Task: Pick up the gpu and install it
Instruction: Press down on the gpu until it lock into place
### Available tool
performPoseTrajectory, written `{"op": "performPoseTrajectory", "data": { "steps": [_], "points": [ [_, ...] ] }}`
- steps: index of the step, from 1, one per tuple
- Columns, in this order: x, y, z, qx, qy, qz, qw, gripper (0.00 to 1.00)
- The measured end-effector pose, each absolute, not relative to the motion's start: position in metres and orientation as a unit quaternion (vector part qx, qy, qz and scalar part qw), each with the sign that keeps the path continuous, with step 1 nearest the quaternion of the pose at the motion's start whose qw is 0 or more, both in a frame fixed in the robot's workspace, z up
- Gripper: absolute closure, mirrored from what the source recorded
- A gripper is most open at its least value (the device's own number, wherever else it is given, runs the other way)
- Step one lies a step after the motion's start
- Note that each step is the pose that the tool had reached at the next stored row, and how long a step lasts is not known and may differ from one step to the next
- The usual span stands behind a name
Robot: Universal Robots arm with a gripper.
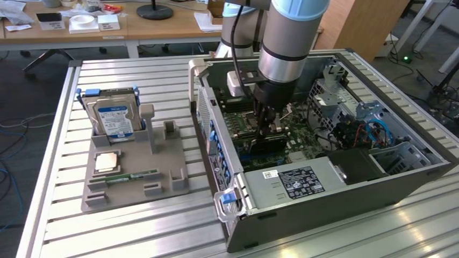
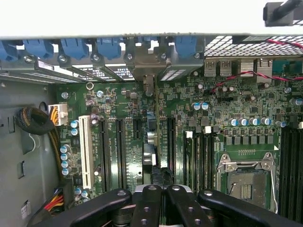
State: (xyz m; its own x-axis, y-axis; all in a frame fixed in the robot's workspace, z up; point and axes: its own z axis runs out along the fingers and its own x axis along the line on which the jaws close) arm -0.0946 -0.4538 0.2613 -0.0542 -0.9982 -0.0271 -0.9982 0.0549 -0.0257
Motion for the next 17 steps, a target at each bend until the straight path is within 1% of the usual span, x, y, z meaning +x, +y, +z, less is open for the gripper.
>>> {"op": "performPoseTrajectory", "data": {
  "steps": [17],
  "points": [
    [-0.0961, -0.4538, 0.2601, -0.687, 0.726, 0.000, 0.019, 0.89]
  ]
}}
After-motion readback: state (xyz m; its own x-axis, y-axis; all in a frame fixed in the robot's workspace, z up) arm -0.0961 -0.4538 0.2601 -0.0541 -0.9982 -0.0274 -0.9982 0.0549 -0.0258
